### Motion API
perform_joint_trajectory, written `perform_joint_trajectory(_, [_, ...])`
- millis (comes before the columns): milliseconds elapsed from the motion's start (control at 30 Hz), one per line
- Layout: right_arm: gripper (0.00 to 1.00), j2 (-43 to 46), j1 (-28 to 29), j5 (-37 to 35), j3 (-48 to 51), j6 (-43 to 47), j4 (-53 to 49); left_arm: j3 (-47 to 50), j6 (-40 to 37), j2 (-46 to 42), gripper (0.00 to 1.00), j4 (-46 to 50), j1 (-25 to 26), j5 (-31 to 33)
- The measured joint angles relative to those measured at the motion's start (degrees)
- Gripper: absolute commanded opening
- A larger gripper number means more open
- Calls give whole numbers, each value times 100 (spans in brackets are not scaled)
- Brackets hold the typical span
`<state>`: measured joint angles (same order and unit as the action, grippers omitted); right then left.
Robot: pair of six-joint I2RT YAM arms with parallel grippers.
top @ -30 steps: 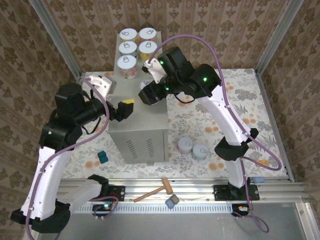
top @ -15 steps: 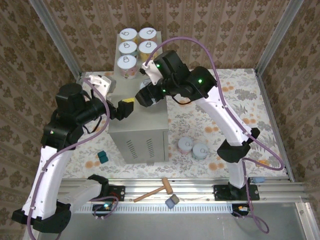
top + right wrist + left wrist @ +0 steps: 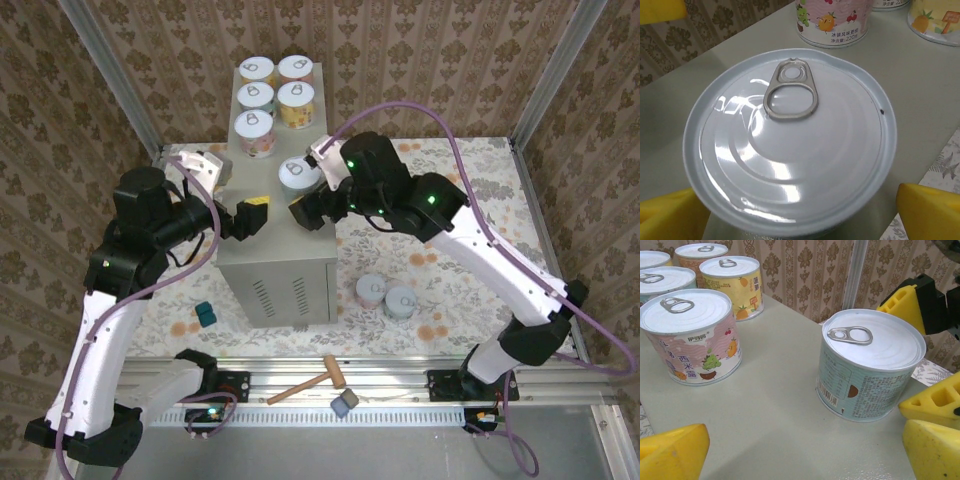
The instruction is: Place and organize the canned foods onto the counter
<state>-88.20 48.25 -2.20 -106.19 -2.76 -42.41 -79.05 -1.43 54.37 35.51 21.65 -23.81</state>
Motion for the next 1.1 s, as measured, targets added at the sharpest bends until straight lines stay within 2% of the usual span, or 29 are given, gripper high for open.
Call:
perform_joint_trajectory(267, [92,149,210,-286,789,-24,1060,44,0,-13,100,-15,-7,-9])
perform_joint_trajectory(500, [74,146,459,-872,896,-87,1565,136,0,-39,100,-50,-37,-28])
perform_joint_trajectory(633, [70,76,490,-1202,903,-136,1665,173,0,-76,100,-92,-42,-35])
perform_joint_trajectory(1100, [68,-511,-184,-1432,485,-197,2026,212,-2,-190,100,-131,-87,-31])
